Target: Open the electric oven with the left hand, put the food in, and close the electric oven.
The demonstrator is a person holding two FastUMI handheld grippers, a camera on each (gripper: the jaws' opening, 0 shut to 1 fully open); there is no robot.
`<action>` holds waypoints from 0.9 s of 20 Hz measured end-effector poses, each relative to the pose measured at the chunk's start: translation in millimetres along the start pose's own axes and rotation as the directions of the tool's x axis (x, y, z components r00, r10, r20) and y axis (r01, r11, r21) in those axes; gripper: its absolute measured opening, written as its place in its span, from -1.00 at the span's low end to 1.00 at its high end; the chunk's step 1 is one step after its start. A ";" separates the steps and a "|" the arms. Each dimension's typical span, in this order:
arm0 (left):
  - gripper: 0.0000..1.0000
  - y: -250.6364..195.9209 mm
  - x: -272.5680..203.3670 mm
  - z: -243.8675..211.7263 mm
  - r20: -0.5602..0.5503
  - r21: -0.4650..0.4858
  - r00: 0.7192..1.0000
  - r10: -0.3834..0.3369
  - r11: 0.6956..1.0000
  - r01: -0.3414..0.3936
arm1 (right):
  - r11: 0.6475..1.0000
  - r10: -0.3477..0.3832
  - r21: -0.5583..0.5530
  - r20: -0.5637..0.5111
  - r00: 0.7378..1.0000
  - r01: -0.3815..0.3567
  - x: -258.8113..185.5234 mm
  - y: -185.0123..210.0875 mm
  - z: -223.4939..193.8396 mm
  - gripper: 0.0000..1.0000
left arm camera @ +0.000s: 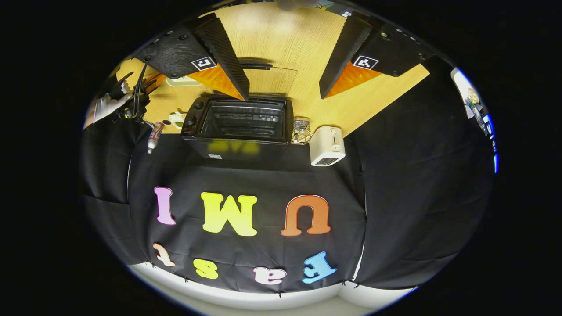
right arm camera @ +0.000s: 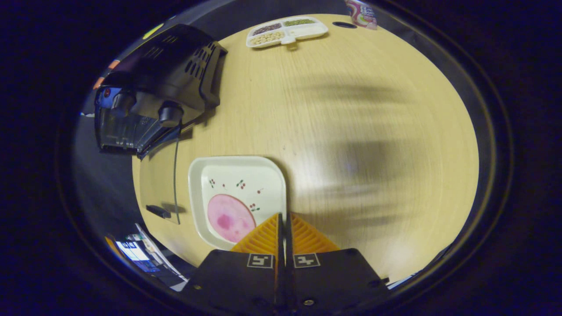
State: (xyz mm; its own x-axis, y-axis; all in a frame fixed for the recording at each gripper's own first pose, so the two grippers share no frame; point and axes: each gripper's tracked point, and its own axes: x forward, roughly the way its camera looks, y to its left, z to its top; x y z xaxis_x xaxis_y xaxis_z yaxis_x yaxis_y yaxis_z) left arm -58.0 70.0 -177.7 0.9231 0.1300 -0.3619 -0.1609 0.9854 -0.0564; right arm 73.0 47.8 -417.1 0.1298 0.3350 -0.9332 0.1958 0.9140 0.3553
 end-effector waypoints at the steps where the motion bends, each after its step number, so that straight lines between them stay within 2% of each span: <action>1: 0.94 -0.1 0.8 1.2 0.009 0.004 1.000 -0.002 1.000 0.002 | 0.999 -0.010 0.036 0.009 1.000 0.009 1.5 2.4 2.4 -0.93; 2: 0.94 0.2 1.3 2.9 0.016 0.007 1.000 -0.003 1.000 0.003 | 1.000 -0.009 0.025 0.009 1.000 0.009 1.5 1.0 0.3 -0.99; 4: 0.94 0.0 2.4 3.1 0.019 -0.001 1.000 -0.008 1.000 0.008 | 0.998 0.053 0.037 0.033 0.998 -0.054 0.1 3.5 1.4 -0.98; 5: 0.94 0.8 3.4 3.1 0.016 -0.005 1.000 -0.008 1.000 0.008 | 0.992 0.111 0.050 0.044 0.993 -0.114 0.5 5.9 -1.2 -0.93; 6: 0.94 2.4 4.0 1.8 0.008 -0.006 1.000 -0.006 1.000 0.006 | 0.981 0.169 0.086 0.056 0.984 -0.173 0.7 7.7 -3.1 -0.99; 9: 0.95 5.5 4.1 4.3 -0.003 0.014 1.000 0.002 1.000 -0.002 | 0.938 0.319 0.109 0.105 0.942 -0.329 2.3 12.6 -6.8 -0.98; 10: 0.94 5.5 4.1 6.5 -0.001 0.027 1.000 0.003 1.000 -0.003 | 0.928 0.342 0.110 0.128 0.931 -0.356 -3.2 11.6 -5.5 -0.94; 12: 0.94 3.3 4.6 10.6 0.001 0.045 1.000 0.000 0.999 0.000 | 0.914 0.368 0.111 0.171 0.914 -0.390 -9.6 9.8 -3.1 -0.99; 13: 0.94 0.7 4.7 12.2 0.003 0.050 1.000 -0.004 0.999 0.004 | 0.904 0.389 0.113 0.183 0.903 -0.412 -12.2 10.1 -2.7 -0.93; 15: 0.94 -6.7 4.9 15.3 0.003 0.054 1.000 -0.013 0.998 0.013 | 0.884 0.421 0.125 0.211 0.882 -0.451 -24.0 15.3 -3.9 -0.99; 18: 0.94 -19.5 5.3 18.6 0.007 0.050 0.999 -0.038 0.998 0.038 | 0.888 0.414 0.107 0.244 0.877 -0.448 -41.0 15.8 -9.4 -1.00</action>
State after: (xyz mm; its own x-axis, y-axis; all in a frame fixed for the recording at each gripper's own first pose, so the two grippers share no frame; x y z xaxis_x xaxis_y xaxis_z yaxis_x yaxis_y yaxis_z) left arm -43.5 53.5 -161.2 0.9310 0.0928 -0.3530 -0.1079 0.9939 -0.0233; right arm 61.6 50.7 -373.6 0.4320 0.6161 -0.6587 0.2195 0.6365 0.7393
